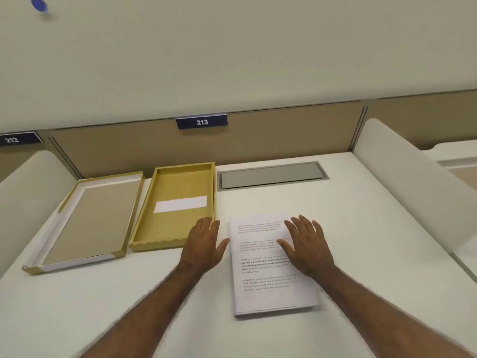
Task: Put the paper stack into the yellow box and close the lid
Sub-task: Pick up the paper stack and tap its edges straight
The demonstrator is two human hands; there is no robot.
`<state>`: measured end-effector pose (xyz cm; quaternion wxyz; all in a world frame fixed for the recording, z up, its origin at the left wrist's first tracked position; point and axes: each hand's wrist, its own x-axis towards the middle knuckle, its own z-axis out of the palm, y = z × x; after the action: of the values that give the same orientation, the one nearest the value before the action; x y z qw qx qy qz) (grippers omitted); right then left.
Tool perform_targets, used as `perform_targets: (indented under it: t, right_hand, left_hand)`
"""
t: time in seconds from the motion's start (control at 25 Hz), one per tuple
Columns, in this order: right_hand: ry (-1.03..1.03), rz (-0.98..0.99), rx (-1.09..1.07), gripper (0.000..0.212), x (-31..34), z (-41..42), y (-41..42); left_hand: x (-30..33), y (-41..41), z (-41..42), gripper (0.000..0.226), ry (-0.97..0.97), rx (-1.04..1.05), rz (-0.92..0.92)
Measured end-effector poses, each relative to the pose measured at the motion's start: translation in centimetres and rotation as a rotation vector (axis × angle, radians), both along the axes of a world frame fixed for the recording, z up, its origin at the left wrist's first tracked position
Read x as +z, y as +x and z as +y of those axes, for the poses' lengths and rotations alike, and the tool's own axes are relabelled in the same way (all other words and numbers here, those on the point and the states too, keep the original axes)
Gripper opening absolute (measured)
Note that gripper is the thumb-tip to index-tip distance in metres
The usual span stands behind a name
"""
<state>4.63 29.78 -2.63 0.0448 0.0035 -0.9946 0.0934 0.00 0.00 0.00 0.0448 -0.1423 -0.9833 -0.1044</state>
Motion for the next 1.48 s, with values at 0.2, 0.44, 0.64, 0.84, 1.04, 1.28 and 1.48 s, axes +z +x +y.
perform_targets:
  t: [0.2, 0.44, 0.64, 0.84, 1.04, 1.28, 1.48]
  right_hand:
    - [-0.308, -0.124, -0.295, 0.068, -2.4, 0.3, 3.0]
    - [-0.623, -0.280, -0.440, 0.079, -2.5, 0.4, 2.2]
    - [-0.812, -0.458, -0.575, 0.061, -1.7, 0.8, -0.5]
    - [-1.054, -0.543, -0.580, 0.062, -1.4, 1.6, -1.8]
    - [-1.148, -0.503, -0.546, 0.039, -1.8, 1.6, -2.5]
    - [-1.424, -0.725, -0.531, 0.032, -1.4, 1.1, -2.7]
    - [-1.453, -0.613, -0.392, 0.037, 0.3, 0.4, -1.8]
  left_hand:
    - [-2.1, 1.8, 2.0, 0.055, 0.369, 0.316, -0.387]
    - [-3.3, 2.1, 4.7, 0.033, 0.536, 0.465, -0.572]
    - [-4.1, 2.0, 5.1, 0.043, 0.503, 0.482, -0.560]
    - [-4.3, 1.5, 5.1, 0.047, 0.545, 0.508, -0.590]
    - [-4.8, 1.5, 5.3, 0.041, 0.546, 0.528, -0.574]
    - [-5.0, 1.3, 5.2, 0.042, 0.592, 0.540, -0.586]
    - [-4.8, 1.6, 4.7, 0.048, 0.696, 0.567, -0.604]
